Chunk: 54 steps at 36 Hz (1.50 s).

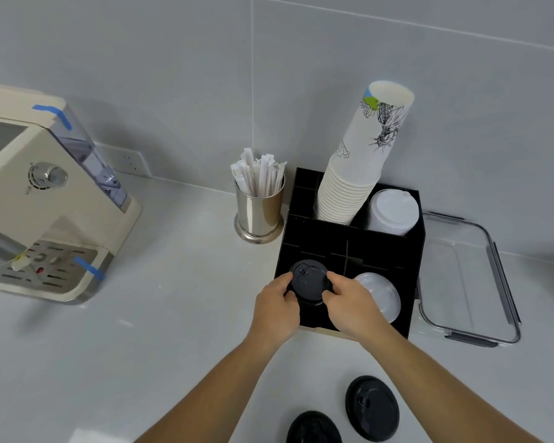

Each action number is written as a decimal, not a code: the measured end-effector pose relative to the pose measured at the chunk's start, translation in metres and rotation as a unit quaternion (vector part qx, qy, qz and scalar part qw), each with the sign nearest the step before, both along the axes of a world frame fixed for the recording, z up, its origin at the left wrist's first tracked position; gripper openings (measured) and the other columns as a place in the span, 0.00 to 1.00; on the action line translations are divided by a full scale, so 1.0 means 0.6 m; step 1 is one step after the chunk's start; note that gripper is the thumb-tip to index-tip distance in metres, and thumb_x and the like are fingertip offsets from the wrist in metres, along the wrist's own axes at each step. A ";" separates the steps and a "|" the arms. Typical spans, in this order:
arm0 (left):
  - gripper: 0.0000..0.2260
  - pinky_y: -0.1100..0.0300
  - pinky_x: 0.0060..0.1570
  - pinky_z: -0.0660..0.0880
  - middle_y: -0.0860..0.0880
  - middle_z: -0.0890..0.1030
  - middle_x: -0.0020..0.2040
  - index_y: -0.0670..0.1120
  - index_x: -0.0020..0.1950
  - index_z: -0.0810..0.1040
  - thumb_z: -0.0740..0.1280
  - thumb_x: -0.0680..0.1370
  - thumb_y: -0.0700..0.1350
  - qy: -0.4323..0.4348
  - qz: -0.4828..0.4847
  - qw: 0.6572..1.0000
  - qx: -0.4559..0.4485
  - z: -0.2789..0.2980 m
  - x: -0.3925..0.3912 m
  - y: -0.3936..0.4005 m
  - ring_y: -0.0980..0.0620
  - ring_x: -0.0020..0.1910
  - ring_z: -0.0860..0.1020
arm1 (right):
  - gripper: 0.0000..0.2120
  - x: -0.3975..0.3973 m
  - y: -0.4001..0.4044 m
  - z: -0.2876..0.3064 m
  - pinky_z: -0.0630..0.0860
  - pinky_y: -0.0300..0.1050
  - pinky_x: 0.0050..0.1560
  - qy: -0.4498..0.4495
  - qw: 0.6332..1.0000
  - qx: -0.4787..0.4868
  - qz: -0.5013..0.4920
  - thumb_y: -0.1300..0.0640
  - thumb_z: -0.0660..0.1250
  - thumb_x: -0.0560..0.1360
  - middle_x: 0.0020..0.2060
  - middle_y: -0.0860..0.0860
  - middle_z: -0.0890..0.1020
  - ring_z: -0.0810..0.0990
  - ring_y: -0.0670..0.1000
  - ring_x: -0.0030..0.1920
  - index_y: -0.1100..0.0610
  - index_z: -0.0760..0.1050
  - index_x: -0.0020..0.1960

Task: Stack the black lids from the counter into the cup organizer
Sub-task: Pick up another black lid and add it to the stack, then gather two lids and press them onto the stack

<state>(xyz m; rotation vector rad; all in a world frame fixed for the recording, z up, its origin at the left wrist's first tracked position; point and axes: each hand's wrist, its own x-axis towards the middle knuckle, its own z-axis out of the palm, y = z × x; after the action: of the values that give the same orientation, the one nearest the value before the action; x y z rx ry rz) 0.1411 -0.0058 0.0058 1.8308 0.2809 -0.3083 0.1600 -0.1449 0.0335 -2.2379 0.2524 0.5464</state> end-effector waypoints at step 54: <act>0.06 0.55 0.60 0.74 0.54 0.82 0.53 0.56 0.48 0.83 0.69 0.76 0.46 0.217 -0.006 0.976 -0.002 -0.002 -0.319 0.026 0.53 0.54 0.80 | 0.19 -0.274 -0.110 -0.017 0.73 0.44 0.61 0.154 0.984 0.082 -0.041 0.48 0.65 0.75 0.55 0.43 0.80 0.79 0.44 0.53 0.49 0.76 0.65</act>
<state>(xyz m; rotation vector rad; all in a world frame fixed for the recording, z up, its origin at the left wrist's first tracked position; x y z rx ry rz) -0.0503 0.0097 0.0043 1.7476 0.5705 -0.7193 -0.0042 -0.2111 0.0235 -1.9708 0.4389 0.8392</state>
